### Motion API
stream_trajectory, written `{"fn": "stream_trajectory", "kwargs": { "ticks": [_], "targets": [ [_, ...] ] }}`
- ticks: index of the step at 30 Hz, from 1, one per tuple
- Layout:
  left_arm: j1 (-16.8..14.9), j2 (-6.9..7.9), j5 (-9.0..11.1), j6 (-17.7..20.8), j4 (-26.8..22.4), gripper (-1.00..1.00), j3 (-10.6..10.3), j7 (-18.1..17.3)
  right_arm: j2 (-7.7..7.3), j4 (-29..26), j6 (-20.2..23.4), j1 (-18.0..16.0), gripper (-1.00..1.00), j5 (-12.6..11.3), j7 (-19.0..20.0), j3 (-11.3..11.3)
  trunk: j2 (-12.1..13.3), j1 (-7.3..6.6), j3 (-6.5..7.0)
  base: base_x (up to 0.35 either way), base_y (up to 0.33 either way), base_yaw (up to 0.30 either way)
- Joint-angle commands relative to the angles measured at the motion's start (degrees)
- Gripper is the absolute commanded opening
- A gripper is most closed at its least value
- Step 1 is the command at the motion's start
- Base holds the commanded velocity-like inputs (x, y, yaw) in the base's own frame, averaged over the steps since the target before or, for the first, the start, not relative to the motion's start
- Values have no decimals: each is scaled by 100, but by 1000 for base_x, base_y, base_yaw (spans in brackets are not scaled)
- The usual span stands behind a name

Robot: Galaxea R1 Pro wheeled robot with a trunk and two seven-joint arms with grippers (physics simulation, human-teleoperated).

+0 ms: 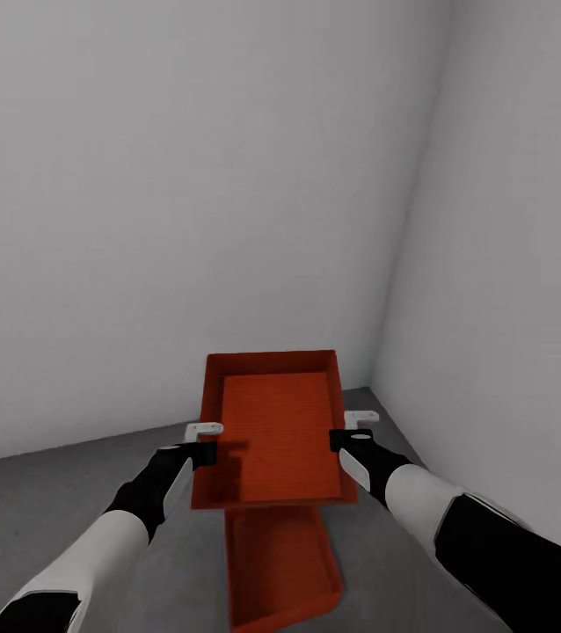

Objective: Move the two storage containers from the living room to the garage. In the garage, place one container on the floor and stack the other container on top of it (either order is fine).

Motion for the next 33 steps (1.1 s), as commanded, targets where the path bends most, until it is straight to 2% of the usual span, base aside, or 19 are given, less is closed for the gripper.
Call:
{"fn": "stream_trajectory", "kwargs": {
  "ticks": [1,6,15,33],
  "targets": [
    [2,7,88,33,175,-100,-67,56,-26,-30,41,-10,-100,74,-23,-83,-12,7,-11,322,0,-286],
    [2,11,86,33,175,-100,-67,61,-26,-30,42,-10,-100,74,-23,-83,-12,7,-11,252,0,-111],
    [2,7,125,50,179,-100,-67,100,-26,-30,44,-10,-100,74,-23,-83,-12,7,-11,29,-17,-1],
    [2,7,125,33,178,-100,-67,92,-34,-30,48,-10,-100,70,-31,-83,-12,7,-11,161,-205,20]
  ]
}}
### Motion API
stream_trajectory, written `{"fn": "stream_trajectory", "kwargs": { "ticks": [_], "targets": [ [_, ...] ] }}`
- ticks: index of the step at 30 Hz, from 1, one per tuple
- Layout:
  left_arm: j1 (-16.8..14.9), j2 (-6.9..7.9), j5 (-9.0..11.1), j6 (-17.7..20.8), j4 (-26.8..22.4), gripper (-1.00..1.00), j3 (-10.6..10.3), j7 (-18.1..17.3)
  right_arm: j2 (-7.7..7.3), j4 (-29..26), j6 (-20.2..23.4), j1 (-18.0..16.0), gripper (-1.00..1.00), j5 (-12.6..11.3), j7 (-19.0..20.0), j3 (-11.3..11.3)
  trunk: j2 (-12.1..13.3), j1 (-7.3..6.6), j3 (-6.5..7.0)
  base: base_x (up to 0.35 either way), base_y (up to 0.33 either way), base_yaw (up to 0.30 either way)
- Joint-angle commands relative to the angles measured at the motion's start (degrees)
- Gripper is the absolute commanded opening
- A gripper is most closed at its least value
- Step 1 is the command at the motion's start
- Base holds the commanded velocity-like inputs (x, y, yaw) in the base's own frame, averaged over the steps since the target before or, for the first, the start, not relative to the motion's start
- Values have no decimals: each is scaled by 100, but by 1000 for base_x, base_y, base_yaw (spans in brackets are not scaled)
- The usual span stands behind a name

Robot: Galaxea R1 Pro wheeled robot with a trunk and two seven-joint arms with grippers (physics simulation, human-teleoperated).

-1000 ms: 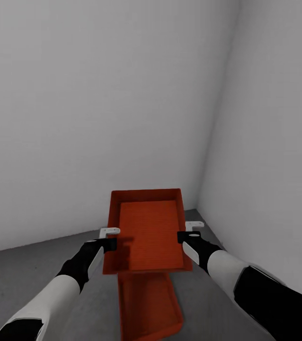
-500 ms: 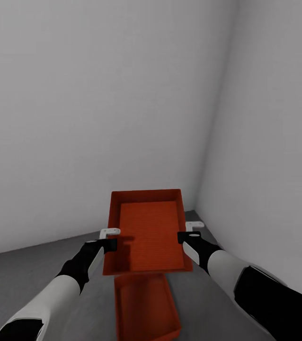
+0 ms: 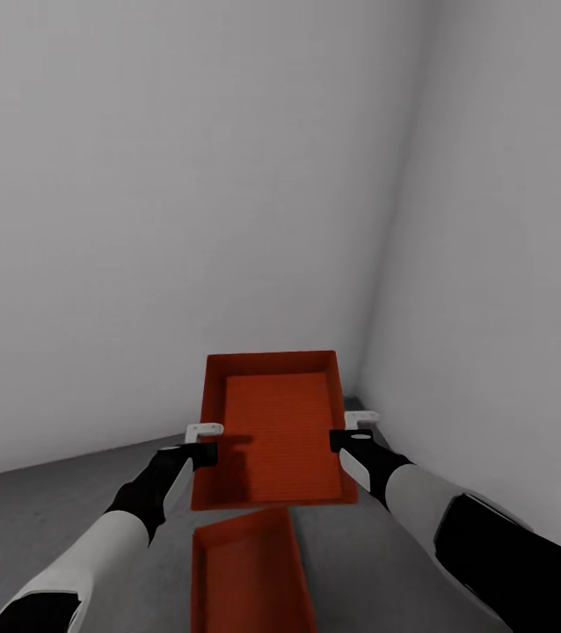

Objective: Move the two storage containers from the living room to the garage. In the garage, place one container on the floor and stack the other container on top of it (either order is fine).

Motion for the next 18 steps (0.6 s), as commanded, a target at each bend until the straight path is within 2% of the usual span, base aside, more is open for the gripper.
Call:
{"fn": "stream_trajectory", "kwargs": {
  "ticks": [1,18],
  "targets": [
    [-1,11,69,32,161,-100,-42,57,-27,-28,30,-9,-100,118,-28,-141,-13,4,-11,38,-49,191],
    [-1,11,69,31,159,-100,-42,57,-28,-28,31,-9,-100,120,-29,-141,-13,4,-11,5,-6,228]
  ]
}}
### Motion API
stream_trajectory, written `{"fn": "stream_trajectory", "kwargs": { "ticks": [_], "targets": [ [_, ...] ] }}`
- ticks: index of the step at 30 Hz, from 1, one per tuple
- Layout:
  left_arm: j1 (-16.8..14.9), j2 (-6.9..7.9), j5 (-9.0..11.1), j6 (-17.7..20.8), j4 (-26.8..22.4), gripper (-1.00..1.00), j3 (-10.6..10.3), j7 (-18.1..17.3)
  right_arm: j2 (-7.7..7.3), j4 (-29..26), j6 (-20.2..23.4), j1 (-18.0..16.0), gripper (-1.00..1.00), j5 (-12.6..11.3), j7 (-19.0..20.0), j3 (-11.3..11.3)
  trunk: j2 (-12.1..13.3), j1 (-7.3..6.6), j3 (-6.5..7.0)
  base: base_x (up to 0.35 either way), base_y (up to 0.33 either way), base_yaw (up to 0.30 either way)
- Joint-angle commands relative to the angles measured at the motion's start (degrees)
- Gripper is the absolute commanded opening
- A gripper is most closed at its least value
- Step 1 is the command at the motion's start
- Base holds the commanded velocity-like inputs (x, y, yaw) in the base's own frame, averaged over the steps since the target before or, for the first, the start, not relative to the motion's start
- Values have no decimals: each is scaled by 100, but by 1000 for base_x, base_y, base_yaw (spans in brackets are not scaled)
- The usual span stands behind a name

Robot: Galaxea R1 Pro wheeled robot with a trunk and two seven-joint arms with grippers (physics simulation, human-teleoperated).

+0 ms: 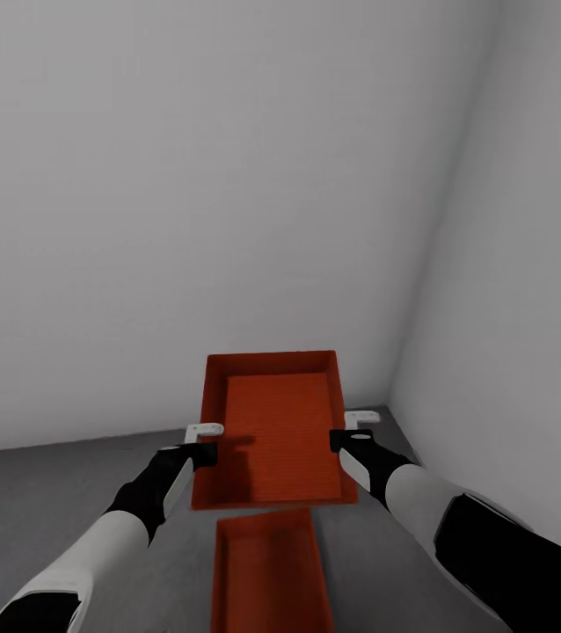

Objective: Move the two storage containers from the living room to the garage. In the garage, place one container on the floor and stack the other container on top of it (either order is fine).

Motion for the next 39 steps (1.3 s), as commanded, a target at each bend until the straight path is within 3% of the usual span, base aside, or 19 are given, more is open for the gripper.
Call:
{"fn": "stream_trajectory", "kwargs": {
  "ticks": [1,11,39],
  "targets": [
    [-1,5,54,32,154,-100,-36,59,-32,-30,26,-9,-100,112,-27,-136,-12,3,-11,0,0,217],
    [-1,5,54,32,154,-100,-36,59,-31,-30,26,-9,-100,107,-26,-136,-12,3,-11,0,0,193],
    [-1,5,54,-47,150,-100,-36,59,-37,-30,26,-9,-100,105,-27,-145,-12,3,-11,0,0,4]
  ]
}}
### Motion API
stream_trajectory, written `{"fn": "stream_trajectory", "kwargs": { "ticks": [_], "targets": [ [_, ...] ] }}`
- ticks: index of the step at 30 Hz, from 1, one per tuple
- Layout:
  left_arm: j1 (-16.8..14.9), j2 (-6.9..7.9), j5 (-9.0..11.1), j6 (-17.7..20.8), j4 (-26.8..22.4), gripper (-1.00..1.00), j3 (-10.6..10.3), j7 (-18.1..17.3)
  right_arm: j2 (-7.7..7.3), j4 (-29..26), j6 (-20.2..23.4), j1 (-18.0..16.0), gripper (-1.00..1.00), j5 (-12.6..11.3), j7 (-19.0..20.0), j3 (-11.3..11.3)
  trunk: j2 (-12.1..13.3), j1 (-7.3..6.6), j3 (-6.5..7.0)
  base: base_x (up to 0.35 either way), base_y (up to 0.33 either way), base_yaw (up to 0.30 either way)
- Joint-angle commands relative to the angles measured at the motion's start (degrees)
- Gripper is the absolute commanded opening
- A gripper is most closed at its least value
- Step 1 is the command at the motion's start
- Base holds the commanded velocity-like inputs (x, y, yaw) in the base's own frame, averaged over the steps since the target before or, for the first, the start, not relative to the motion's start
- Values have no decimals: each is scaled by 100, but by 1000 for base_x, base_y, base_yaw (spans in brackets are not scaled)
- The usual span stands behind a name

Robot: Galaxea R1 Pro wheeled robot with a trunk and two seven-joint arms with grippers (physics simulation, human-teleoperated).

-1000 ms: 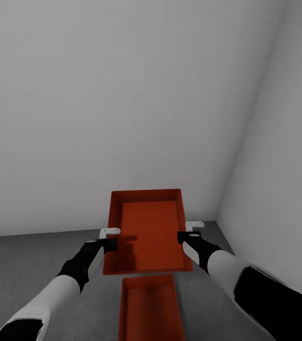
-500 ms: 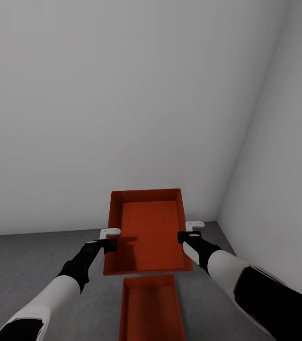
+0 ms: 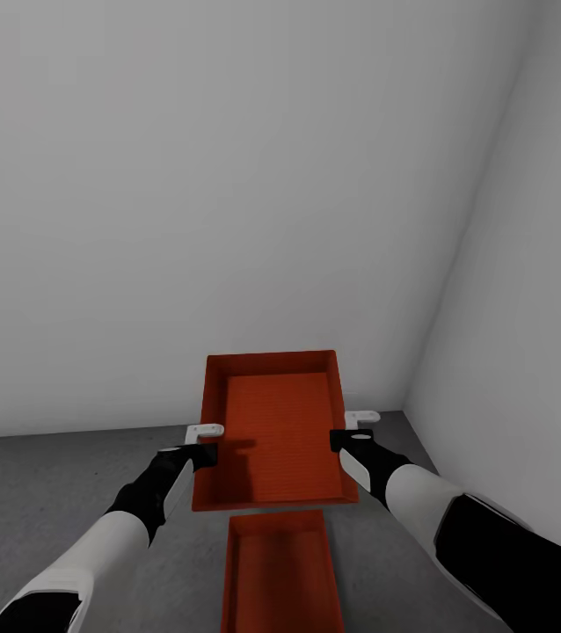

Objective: Move the two storage containers from the living room to the garage. In the garage, place one container on the floor and stack the other container on top of it (either order is fine).

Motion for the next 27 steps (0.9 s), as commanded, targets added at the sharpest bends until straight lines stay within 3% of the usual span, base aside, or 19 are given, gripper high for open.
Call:
{"fn": "stream_trajectory", "kwargs": {
  "ticks": [1,27],
  "targets": [
    [1,11,32,34,86,-100,-39,59,-30,-32,40,-9,-100,93,-25,-163,-12,3,-11,0,0,0],
    [1,11,33,34,65,-100,-39,59,-31,-32,40,-9,-100,93,-26,-162,-12,3,-11,0,0,0]
  ]
}}
